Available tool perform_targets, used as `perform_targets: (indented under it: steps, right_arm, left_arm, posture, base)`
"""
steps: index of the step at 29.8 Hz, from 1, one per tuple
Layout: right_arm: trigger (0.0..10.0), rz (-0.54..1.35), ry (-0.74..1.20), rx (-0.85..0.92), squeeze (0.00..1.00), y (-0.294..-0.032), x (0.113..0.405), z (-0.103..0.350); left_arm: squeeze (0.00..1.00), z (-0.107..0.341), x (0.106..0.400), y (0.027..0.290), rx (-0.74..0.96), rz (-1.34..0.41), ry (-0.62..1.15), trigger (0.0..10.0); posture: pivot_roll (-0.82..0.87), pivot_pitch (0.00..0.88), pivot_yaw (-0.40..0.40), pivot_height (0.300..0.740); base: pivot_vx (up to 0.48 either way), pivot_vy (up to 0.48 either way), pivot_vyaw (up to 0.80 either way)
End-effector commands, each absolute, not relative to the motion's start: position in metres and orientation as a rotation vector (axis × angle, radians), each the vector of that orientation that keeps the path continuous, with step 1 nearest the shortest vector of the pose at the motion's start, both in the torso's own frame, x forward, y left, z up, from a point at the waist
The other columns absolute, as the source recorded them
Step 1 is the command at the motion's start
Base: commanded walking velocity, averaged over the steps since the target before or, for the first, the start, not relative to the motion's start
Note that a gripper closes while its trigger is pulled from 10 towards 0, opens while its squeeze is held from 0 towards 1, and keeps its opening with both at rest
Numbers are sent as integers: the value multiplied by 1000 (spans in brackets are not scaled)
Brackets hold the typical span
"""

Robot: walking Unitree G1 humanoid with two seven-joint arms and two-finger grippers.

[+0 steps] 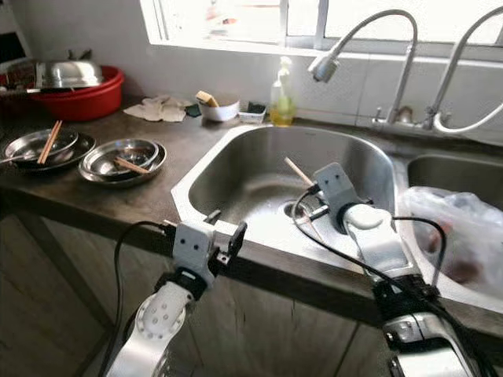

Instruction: Kitchen organization

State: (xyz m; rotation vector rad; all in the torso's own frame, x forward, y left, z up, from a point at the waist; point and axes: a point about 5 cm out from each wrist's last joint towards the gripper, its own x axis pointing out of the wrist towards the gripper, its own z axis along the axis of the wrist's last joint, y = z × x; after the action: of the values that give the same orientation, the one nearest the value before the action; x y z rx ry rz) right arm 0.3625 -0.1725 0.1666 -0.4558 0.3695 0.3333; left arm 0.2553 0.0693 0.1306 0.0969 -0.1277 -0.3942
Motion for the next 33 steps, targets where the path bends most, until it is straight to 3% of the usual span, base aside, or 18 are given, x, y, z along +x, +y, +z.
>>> perform_targets:
  steps: [1, 13, 14, 15, 26, 27, 29, 30, 33]
  right_arm:
    - [10000, 342, 392, -471, 0, -175, 366, 166]
    - [10000, 464, 499, -497, 0, -168, 371, 146]
    - [10000, 458, 500, -501, 337, -168, 371, 144]
    - [10000, 458, 500, -499, 1000, -168, 372, 144]
    - [10000, 375, 353, -404, 1000, -169, 372, 157]
    - [10000, 363, 324, -385, 933, -169, 371, 159]
    - [10000, 349, 278, -362, 933, -168, 369, 164]
    - [10000, 347, 268, -360, 0, -167, 369, 164]
    - [10000, 300, 111, -257, 0, -163, 356, 180]
  left_arm:
    - [0, 131, 253, 67, 97, -401, -127, 10000]
    - [0, 128, 245, 64, 89, -404, -115, 10000]
    - [0, 127, 245, 63, 89, -404, -113, 10000]
    - [0, 127, 245, 63, 88, -405, -113, 10000]
    - [0, 126, 244, 60, 73, -410, -106, 10000]
    - [0, 126, 244, 59, 73, -411, -106, 10000]
    - [0, 126, 244, 59, 73, -415, -105, 10000]
    - [0, 126, 244, 59, 73, -416, -104, 10000]
    - [0, 126, 243, 59, 77, -423, -105, 10000]
  posture:
    - [4, 0, -66, 740]
    - [19, 0, -85, 740]
    - [19, 0, -85, 740]
    - [19, 0, -85, 740]
    - [10, 0, -78, 740]
    - [11, 0, -77, 740]
    - [9, 0, -75, 740]
    - [9, 0, -75, 740]
    - [6, 0, -69, 740]
  base:
    - [0, 0, 0]
    - [0, 0, 0]
    - [0, 0, 0]
    - [0, 0, 0]
    - [0, 0, 0]
    - [0, 0, 0]
    - [0, 0, 0]
    - [0, 0, 0]
    - [0, 0, 0]
